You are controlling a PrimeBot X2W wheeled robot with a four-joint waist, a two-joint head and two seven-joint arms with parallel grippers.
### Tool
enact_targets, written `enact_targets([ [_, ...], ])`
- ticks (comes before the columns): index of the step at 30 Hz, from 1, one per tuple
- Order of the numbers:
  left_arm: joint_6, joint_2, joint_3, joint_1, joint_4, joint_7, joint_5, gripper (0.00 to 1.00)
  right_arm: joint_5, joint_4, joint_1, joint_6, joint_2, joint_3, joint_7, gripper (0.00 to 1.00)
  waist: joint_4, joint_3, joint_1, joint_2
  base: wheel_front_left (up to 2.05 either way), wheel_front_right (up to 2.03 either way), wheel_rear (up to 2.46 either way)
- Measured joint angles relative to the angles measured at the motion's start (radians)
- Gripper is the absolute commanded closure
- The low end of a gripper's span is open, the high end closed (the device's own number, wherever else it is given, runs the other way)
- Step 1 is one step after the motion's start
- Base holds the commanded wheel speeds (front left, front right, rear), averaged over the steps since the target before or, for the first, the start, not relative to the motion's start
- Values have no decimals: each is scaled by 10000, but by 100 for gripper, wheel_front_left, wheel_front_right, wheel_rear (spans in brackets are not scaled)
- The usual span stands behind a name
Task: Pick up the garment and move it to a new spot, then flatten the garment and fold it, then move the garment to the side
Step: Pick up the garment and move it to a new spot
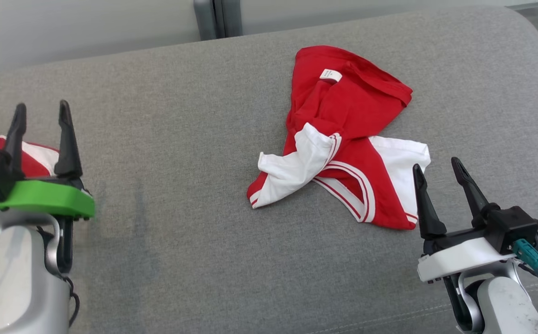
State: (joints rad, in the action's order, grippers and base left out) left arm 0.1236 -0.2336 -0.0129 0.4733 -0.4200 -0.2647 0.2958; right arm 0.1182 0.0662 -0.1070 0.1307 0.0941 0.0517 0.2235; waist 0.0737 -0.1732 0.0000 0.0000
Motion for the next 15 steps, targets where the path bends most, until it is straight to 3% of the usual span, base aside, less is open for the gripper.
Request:
enact_targets([
  [15,-2,562,2,-2949,1026,0,-173,0,188,571,414,0,-29,-123,159,0,-78,1159,0,0,0,0,0],
])
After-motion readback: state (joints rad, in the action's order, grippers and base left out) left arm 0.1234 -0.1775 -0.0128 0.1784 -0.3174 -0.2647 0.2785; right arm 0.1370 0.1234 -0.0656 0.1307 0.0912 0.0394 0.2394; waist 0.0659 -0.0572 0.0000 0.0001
